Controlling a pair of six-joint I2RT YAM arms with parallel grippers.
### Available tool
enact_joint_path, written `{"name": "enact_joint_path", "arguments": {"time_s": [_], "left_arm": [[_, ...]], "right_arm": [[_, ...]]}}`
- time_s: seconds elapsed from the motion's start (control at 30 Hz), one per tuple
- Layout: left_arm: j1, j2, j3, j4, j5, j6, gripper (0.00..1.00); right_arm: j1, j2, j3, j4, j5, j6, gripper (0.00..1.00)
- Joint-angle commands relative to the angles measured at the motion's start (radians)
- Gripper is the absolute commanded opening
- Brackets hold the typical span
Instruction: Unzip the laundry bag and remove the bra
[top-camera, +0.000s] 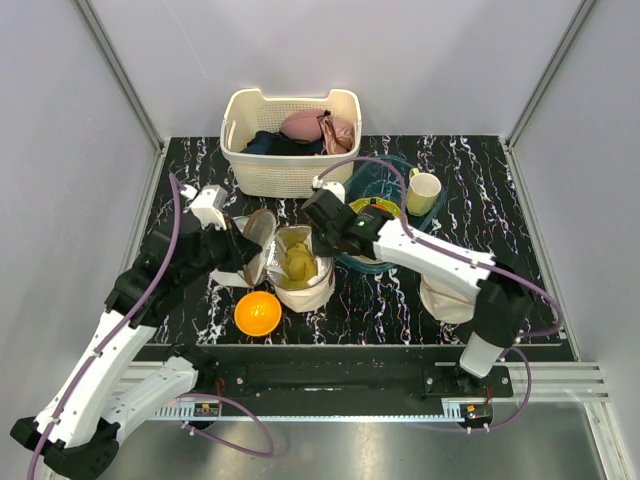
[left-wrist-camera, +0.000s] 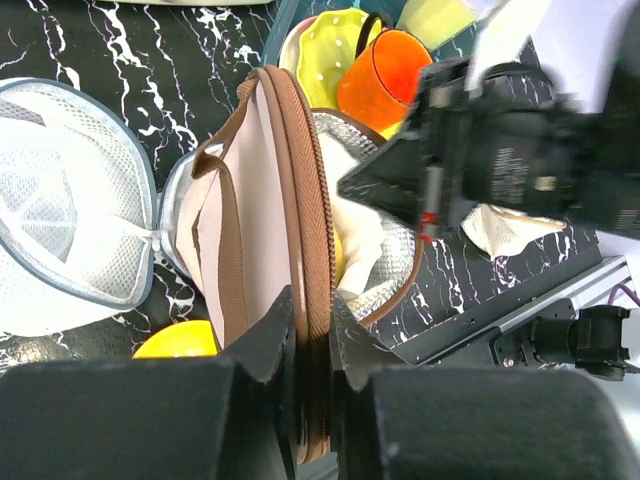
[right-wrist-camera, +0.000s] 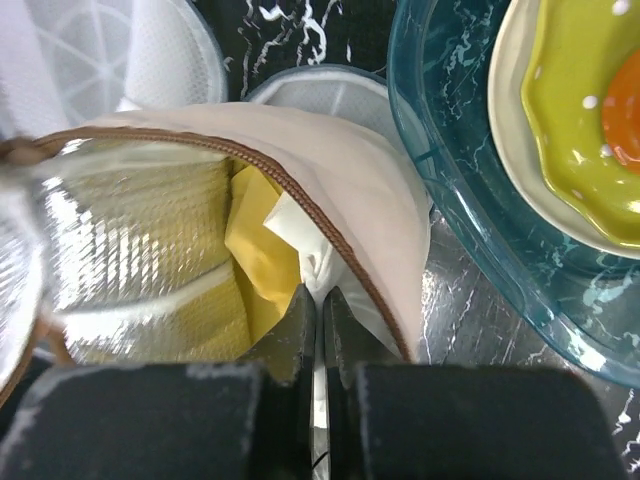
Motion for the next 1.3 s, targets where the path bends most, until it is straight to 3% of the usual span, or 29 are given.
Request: {"name": "enact_joint_path", "arguments": {"time_s": [0.0,0.23,0.5,0.6,0.7,1.07,1.27], "left_arm": [[0.001,0.009,-0.028,0.087,0.012,-0.013,0.00],[0.003,0.029,-0.035,0.112,0.029,-0.014,0.00],[0.003,0.033,-0.045,0.112,0.027,-0.017,0.00],[0.003,0.033,-0.051,0.100,0.003,-0.020,0.00],[0.009,0.036,-0.057,0.098,-0.005,-0.044,0.00],[0.013,0.049,-0.064,0.137,0.065,-0.092,0.00],[0.015,0.040,-0.068,0.140,0.067,-0.116,0.00]], "right_arm": [[0.015,-0.204,0.020,0.009,0.065,-0.010,0.00],[0.013,-0.374,0.029,0.099,0.098,-0.027,0.00],[-0.005,-0.351,0.159,0.156,0.210,-0.105,0.00],[-0.075,-0.330,0.239,0.164,0.194,-0.129,0.00],[-0.177,-0.305,0.300,0.202,0.086,-0.128,0.00],[-0.401,0.032,0.709,0.260,0.003,-0.142,0.00],[-0.453,0.382,1.060,0.202,-0.005,-0.125,0.00]]}}
